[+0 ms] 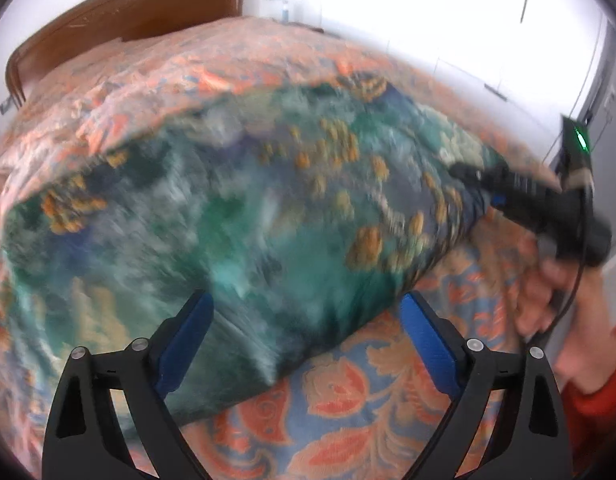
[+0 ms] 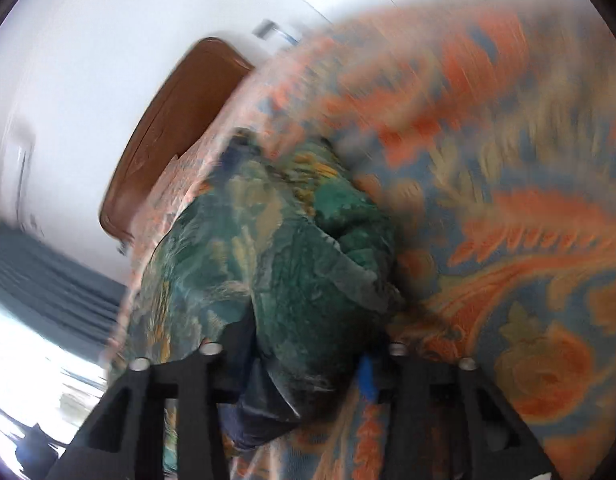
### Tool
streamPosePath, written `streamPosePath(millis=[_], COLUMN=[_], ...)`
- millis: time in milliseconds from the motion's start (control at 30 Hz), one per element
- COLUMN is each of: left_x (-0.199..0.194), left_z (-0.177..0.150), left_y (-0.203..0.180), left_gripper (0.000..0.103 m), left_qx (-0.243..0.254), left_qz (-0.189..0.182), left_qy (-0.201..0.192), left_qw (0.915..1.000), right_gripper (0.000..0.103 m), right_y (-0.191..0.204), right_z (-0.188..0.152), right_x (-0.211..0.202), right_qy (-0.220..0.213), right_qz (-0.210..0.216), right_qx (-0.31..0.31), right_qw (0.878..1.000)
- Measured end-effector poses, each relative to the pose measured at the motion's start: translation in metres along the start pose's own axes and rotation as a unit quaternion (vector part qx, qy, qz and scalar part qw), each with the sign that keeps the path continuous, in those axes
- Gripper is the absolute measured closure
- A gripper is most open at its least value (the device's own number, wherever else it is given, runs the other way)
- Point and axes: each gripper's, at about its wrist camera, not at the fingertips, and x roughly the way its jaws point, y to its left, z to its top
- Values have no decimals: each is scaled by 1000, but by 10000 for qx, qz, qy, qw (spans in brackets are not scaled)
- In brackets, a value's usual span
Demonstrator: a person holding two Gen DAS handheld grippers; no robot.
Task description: Fold large clothes
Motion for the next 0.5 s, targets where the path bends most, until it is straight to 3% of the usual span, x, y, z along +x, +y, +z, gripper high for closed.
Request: streamPosePath(millis=[67, 233, 333, 400, 467, 500], left_x=[-21, -65, -75, -75, -71, -69], left_z=[19, 77, 105, 119, 121, 119], left_y=[3, -3, -7, -15, -23, -26], left_gripper=[8, 7, 7, 7, 7, 7], left_qx=[-41, -138, -189, -78, 110, 206], left_qz=[-54, -517, -984, -1149, -920, -633], left_qy=[-192, -449, -331, -22, 184, 204], left_qw=[9998, 9976, 9944, 9933, 9955, 9976], right_gripper=[74, 75, 75, 75, 75, 75], right_y=[36, 100, 138, 160, 180, 189], right_z=[-6, -29, -52, -72, -94, -105], right_x=[-21, -61, -80, -88, -94, -95], right_qy=[-447, -1161, -1441, -1539, -1609, -1632], right_qz=[-243, -203, -105, -19, 61, 96], right_qx=[-977, -2415, -3287, -3836, -4367, -4627], right_qw=[9939, 9632, 9333, 9106, 8851, 8713])
